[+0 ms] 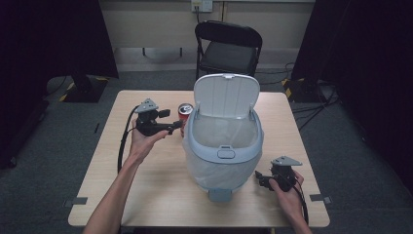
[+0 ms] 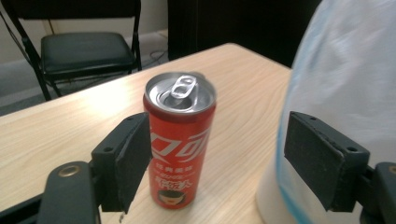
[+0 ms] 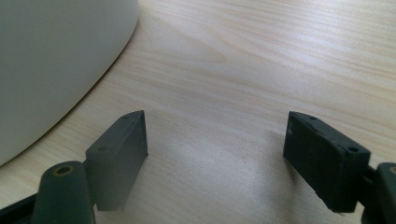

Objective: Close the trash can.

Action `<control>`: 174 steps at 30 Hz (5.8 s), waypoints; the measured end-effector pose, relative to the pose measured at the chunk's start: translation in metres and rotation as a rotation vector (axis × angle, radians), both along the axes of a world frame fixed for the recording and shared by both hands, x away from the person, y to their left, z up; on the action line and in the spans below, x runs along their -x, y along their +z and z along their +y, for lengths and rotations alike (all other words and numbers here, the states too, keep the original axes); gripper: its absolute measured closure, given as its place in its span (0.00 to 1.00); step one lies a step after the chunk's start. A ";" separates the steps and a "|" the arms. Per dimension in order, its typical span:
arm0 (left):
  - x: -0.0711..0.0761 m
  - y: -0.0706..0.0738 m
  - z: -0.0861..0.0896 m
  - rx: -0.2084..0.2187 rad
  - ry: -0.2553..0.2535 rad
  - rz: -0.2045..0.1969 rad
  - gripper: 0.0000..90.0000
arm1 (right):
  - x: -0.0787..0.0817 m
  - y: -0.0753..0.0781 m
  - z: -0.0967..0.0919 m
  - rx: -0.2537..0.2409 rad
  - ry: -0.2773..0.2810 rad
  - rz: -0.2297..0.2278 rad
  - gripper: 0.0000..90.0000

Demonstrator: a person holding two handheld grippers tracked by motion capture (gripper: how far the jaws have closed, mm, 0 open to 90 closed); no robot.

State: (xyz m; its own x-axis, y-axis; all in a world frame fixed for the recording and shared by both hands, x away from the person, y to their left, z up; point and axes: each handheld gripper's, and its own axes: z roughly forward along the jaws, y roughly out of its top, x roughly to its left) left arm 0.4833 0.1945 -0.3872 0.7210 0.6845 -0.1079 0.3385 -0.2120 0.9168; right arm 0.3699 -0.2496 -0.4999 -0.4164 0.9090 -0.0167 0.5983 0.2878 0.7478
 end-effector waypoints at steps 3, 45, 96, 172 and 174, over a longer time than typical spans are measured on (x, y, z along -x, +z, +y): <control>-0.010 -0.004 -0.002 -0.013 0.018 0.002 0.26 | 0.000 0.000 0.000 0.000 0.000 0.000 0.23; -0.045 -0.039 -0.032 -0.120 0.046 0.049 0.38 | 0.000 0.000 0.000 -0.001 0.000 0.000 0.23; 0.087 -0.079 0.039 -0.224 0.049 0.099 0.25 | 0.000 0.000 0.000 -0.001 0.000 0.000 0.23; 0.139 0.114 0.027 0.216 -0.040 -0.293 0.38 | 0.000 0.000 0.000 0.000 0.000 0.000 0.23; 0.139 0.122 0.020 0.229 -0.056 -0.305 0.38 | 0.000 0.000 0.000 -0.001 0.000 0.000 0.23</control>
